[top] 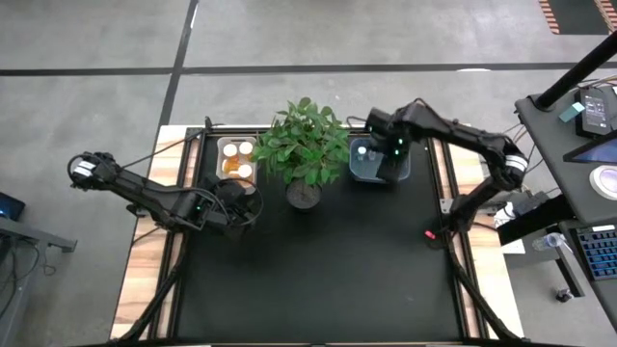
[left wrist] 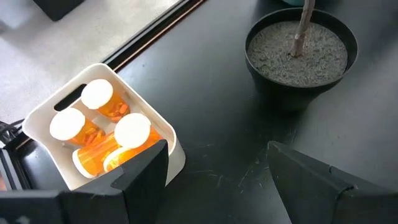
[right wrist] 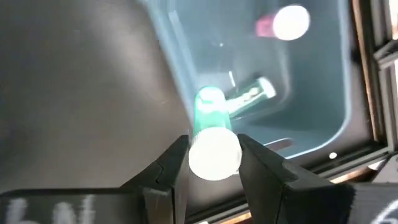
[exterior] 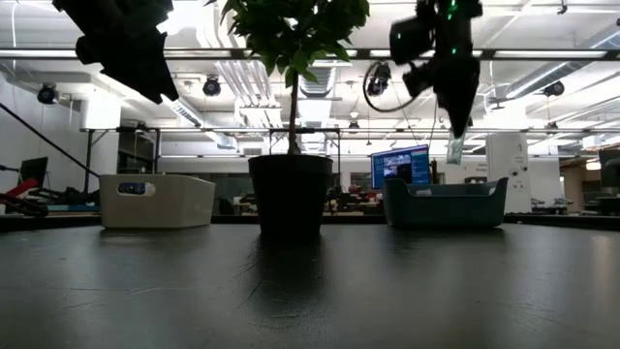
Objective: Pick and place medicine bottles into bin by pill shape (circle, oval)
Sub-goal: Put the small blue pill bottle into the blue bin, then return to Home Position
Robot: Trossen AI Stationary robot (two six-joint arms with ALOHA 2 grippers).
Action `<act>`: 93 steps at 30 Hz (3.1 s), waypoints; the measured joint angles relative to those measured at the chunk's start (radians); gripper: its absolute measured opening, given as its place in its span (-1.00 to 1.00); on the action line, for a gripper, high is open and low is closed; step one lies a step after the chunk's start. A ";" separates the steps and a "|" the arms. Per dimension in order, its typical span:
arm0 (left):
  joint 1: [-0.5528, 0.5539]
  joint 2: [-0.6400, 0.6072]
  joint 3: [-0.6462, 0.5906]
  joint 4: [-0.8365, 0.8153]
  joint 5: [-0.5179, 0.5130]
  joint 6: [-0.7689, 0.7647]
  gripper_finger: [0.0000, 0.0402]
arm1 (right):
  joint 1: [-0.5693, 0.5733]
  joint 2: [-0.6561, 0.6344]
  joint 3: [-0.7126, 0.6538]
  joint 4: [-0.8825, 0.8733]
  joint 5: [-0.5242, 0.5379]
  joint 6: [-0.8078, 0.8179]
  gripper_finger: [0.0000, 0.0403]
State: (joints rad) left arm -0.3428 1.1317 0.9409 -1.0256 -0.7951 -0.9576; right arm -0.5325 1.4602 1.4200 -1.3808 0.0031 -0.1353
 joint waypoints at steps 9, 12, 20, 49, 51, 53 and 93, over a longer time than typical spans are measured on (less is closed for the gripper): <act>-0.001 -0.002 0.000 -0.002 -0.004 0.003 0.27 | -0.187 0.125 0.000 0.093 -0.001 -0.138 -0.46; 0.000 -0.002 0.000 -0.002 -0.003 0.003 0.27 | -0.217 0.176 0.000 0.109 -0.001 -0.168 -0.46; 0.000 -0.002 0.000 -0.003 -0.003 0.002 0.27 | -0.254 0.276 0.027 0.122 0.000 -0.193 -0.46; 0.000 -0.002 -0.008 -0.004 -0.004 0.004 0.27 | -0.255 0.352 0.042 0.200 0.051 -0.189 -0.33; 0.000 -0.002 -0.008 -0.004 -0.004 0.005 0.27 | -0.256 0.352 0.042 0.200 0.051 -0.189 -0.33; 0.000 -0.002 -0.008 -0.004 -0.006 0.005 0.27 | -0.256 0.351 0.042 0.200 0.049 -0.178 -0.32; -0.406 -0.262 -0.308 0.721 -0.249 0.798 0.10 | 0.363 -0.718 -0.755 1.137 -0.030 -0.094 -0.57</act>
State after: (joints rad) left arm -0.7484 0.8693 0.6328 -0.3050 -1.0444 -0.1593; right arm -0.1698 0.7421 0.6649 -0.2436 -0.0265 -0.2295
